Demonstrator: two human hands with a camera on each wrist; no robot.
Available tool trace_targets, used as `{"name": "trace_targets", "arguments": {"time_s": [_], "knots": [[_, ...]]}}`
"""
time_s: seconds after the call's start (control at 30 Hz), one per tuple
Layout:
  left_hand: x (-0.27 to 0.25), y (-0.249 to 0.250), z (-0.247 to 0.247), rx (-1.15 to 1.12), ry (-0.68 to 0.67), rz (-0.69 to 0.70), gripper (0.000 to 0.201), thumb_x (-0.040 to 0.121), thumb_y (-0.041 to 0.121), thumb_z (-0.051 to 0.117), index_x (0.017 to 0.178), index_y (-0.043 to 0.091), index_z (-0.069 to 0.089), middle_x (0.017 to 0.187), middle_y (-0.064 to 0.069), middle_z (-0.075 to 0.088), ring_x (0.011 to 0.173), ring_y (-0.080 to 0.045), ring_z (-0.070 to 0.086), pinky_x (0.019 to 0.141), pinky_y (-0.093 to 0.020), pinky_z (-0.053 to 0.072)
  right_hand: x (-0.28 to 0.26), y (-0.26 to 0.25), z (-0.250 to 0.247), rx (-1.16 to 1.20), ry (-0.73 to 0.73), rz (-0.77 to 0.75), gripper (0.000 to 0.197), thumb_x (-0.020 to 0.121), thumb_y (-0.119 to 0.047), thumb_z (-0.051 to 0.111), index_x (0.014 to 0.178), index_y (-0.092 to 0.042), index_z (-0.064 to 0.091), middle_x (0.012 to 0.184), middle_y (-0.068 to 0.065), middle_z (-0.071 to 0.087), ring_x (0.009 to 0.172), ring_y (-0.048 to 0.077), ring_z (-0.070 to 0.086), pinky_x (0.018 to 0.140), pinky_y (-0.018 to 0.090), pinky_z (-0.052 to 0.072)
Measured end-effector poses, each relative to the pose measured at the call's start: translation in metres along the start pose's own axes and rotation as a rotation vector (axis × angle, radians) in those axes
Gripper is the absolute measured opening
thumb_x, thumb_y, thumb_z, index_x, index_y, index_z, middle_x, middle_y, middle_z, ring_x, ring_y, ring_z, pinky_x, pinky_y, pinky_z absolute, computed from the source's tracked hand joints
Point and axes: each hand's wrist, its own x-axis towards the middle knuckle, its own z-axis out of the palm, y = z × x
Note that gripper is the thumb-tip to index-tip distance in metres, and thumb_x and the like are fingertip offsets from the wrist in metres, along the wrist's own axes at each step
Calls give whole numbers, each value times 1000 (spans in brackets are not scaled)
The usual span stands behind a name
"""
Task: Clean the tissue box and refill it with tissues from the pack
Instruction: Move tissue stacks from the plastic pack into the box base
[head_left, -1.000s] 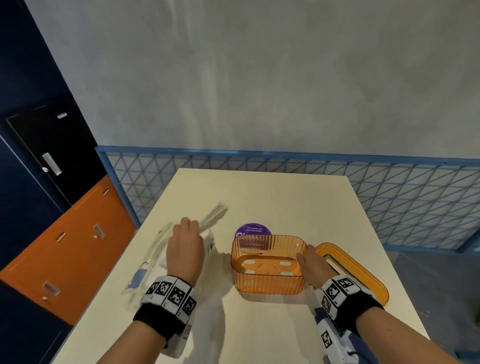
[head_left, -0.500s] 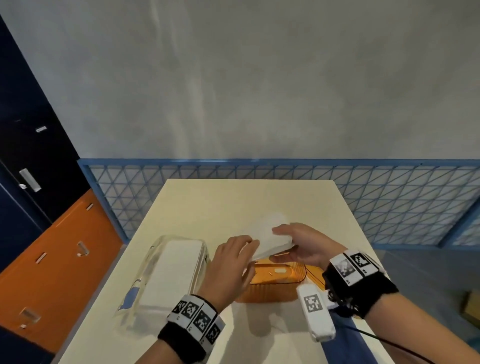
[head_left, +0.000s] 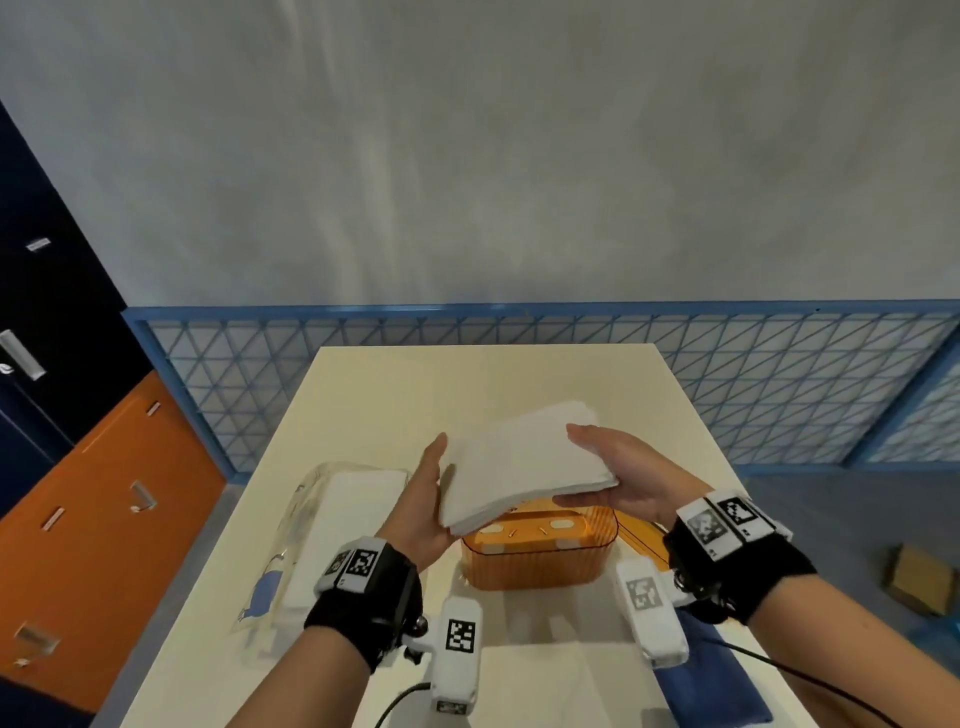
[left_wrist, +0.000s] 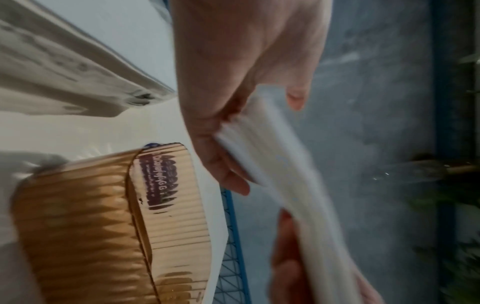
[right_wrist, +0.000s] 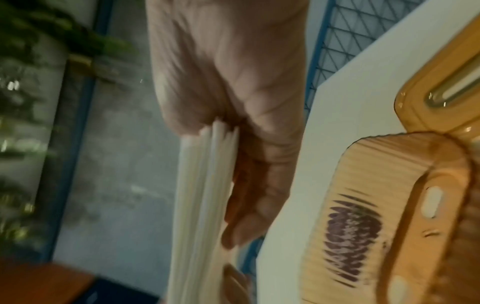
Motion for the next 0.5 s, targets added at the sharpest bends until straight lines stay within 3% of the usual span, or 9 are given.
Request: {"name": "trace_targets", "arguments": {"time_s": [0.1, 0.2, 0.3, 0.4, 0.5], "knots": [[10, -3, 8, 236, 133, 81, 62, 88, 47, 56, 138, 14, 40, 133, -8, 56, 110, -28, 61, 72, -34, 56, 3, 9, 3, -121, 82, 27, 26, 96, -36, 48, 108, -16, 57, 105, 6, 65, 91, 25, 64, 80, 43, 54], [15, -5, 12, 346, 277, 182, 60, 90, 37, 54, 138, 9, 31, 121, -9, 55, 105, -27, 59, 85, -40, 53, 7, 13, 1, -109, 139, 28, 34, 98, -36, 44, 120, -11, 53, 110, 9, 64, 98, 28, 61, 82, 41, 51], [15, -7, 15, 463, 292, 236, 51, 96, 28, 49, 140, 12, 27, 117, -8, 52, 103, -25, 55, 85, -36, 51, 6, 18, -1, -178, 121, 90, 32, 97, -32, 47, 121, -12, 50, 109, 9, 60, 99, 29, 59, 82, 47, 55], [18, -8, 14, 557, 304, 278, 52, 97, 26, 47, 143, 14, 26, 132, -11, 47, 114, -28, 52, 99, -41, 45, 2, 16, -3, -217, 120, 91, 29, 97, -25, 47, 121, -9, 49, 109, 12, 59, 95, 28, 59, 70, 39, 59], [22, -6, 11, 541, 277, 272, 53, 98, 24, 46, 144, 21, 22, 137, -12, 43, 117, -30, 51, 100, -42, 44, 5, 14, -10, -206, 189, 50, 29, 96, -14, 48, 124, -8, 42, 122, 15, 53, 95, 28, 59, 66, 39, 60]]}}
